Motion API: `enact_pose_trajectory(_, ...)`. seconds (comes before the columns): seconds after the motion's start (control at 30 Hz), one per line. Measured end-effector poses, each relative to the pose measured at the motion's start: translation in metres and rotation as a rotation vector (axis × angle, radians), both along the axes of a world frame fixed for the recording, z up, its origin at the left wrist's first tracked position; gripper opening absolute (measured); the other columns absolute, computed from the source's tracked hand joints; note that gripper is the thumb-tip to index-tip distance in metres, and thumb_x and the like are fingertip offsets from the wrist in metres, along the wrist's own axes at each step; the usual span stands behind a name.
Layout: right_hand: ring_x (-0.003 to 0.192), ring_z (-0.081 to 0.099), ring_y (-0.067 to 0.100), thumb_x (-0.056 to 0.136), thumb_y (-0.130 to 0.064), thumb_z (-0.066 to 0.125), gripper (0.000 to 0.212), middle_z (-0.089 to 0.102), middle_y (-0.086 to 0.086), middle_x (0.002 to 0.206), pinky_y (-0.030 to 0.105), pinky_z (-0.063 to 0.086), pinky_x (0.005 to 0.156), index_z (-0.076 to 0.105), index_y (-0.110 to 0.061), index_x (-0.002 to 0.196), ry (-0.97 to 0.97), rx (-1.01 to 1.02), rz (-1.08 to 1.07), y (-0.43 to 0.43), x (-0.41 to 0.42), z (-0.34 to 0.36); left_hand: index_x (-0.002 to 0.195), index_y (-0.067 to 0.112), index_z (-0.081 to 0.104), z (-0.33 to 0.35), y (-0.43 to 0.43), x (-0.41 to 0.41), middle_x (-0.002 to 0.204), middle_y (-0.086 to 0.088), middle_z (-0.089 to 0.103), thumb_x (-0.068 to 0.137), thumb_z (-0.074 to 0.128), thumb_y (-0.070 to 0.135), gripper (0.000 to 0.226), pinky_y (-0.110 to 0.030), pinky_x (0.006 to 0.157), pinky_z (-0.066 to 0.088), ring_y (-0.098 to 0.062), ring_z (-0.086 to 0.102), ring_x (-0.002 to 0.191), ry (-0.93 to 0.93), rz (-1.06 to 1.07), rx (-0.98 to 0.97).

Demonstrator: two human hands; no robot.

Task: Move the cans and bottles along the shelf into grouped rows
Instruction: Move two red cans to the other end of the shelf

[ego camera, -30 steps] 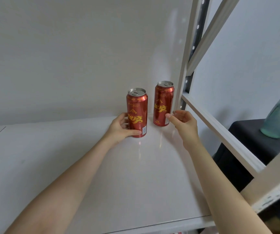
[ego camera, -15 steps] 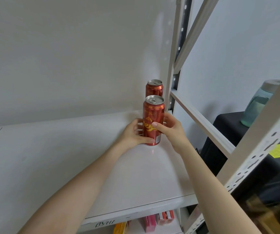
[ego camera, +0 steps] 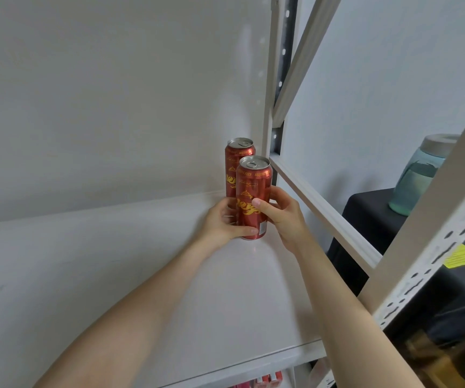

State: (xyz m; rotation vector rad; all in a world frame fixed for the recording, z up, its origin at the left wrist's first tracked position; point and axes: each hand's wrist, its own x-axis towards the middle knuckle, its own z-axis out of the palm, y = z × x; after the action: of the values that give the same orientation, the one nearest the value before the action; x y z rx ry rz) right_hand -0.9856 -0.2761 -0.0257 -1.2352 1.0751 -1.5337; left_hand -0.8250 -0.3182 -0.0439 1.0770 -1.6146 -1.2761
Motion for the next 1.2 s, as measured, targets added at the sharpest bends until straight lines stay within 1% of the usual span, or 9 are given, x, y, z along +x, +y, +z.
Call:
enact_pose_trajectory(0.2,0.101,0.071,0.028,0.081,-0.017,0.078,0.041,0.073,0.008,0.11,0.037,0.059,0.082,0.066,-0.013,0.12,-0.009,-0.016,0.018,-0.018,-0.002,-0.002,0.121,0.015,0.056,-0.003,-0.016,-0.003,0.109,-0.008,0.071,0.059,0.091,-0.002,0.073,-0.027,0.076,0.06,-0.017,0.072,0.094,0.017,0.037,0.0)
enact_pose_trajectory(0.4,0.099,0.072,0.023,0.083,-0.013,0.077,0.037,0.073,0.006,0.109,0.034,0.059,0.08,0.066,-0.014,0.119,-0.002,-0.003,0.019,-0.029,-0.003,-0.003,0.118,0.017,0.056,-0.002,-0.023,-0.003,0.107,-0.007,0.071,0.059,0.091,-0.001,0.07,-0.027,0.077,0.06,-0.017,0.072,0.095,0.018,0.05,-0.011)
enact_pose_trajectory(0.57,0.102,0.071,0.022,0.082,-0.017,0.077,0.039,0.073,0.005,0.111,0.035,0.059,0.083,0.065,-0.016,0.12,0.019,0.012,0.01,-0.032,-0.002,-0.005,0.116,0.022,0.056,-0.005,-0.029,-0.001,0.111,-0.008,0.071,0.057,0.094,0.005,0.072,-0.038,0.085,0.06,-0.02,0.072,0.098,-0.011,0.048,-0.017)
enact_pose_trajectory(0.77,0.103,0.07,0.019,0.082,-0.02,0.076,0.041,0.072,0.002,0.113,0.031,0.059,0.082,0.064,-0.018,0.121,0.029,0.032,0.01,-0.031,-0.002,-0.003,0.114,0.024,0.055,-0.002,-0.027,-0.001,0.111,-0.008,0.07,0.06,0.093,0.005,0.069,-0.036,0.084,0.06,-0.018,0.072,0.097,-0.029,0.034,-0.029)
enact_pose_trajectory(0.87,0.103,0.07,0.019,0.082,-0.02,0.077,0.04,0.073,0.001,0.113,0.031,0.058,0.084,0.065,-0.019,0.12,0.05,0.05,0.004,-0.029,-0.004,-0.001,0.119,0.019,0.055,-0.002,-0.026,0.0,0.111,-0.008,0.071,0.061,0.092,0.004,0.07,-0.037,0.086,0.06,-0.018,0.072,0.097,-0.043,0.019,-0.031)
enact_pose_trajectory(1.0,0.096,0.07,0.004,0.086,-0.022,0.074,0.03,0.072,-0.007,0.109,0.012,0.053,0.071,0.066,-0.024,0.115,0.083,0.091,-0.032,-0.02,-0.004,0.007,0.124,0.015,0.057,-0.002,-0.024,0.011,0.109,-0.009,0.07,0.061,0.094,0.014,0.073,-0.036,0.091,0.058,-0.02,0.069,0.1,-0.128,0.022,-0.046)
enact_pose_trajectory(1.07,0.089,0.066,-0.009,0.089,-0.029,0.071,0.026,0.068,-0.014,0.107,0.004,0.048,0.064,0.063,-0.027,0.114,0.117,0.111,-0.103,-0.013,-0.003,0.01,0.125,0.016,0.058,-0.002,-0.021,0.019,0.109,-0.007,0.067,0.061,0.093,0.021,0.073,-0.029,0.091,0.054,-0.021,0.066,0.105,-0.19,0.034,-0.07)
enact_pose_trajectory(1.13,0.089,0.065,-0.009,0.091,-0.034,0.069,0.032,0.066,-0.014,0.108,0.007,0.048,0.069,0.063,-0.022,0.12,0.196,0.115,-0.217,-0.004,0.001,0.008,0.126,0.014,0.059,0.0,-0.014,0.029,0.114,-0.007,0.064,0.068,0.09,0.017,0.066,-0.02,0.091,0.048,-0.019,0.061,0.111,-0.266,0.056,-0.114)
enact_pose_trajectory(1.2,0.104,0.062,0.002,0.091,-0.04,0.067,0.049,0.063,-0.007,0.122,0.022,0.05,0.088,0.056,-0.018,0.134,0.318,0.131,-0.331,0.007,0.005,0.004,0.128,0.011,0.059,0.003,-0.006,0.04,0.121,-0.009,0.063,0.074,0.086,0.015,0.06,-0.021,0.095,0.043,-0.021,0.059,0.117,-0.368,0.095,-0.242)
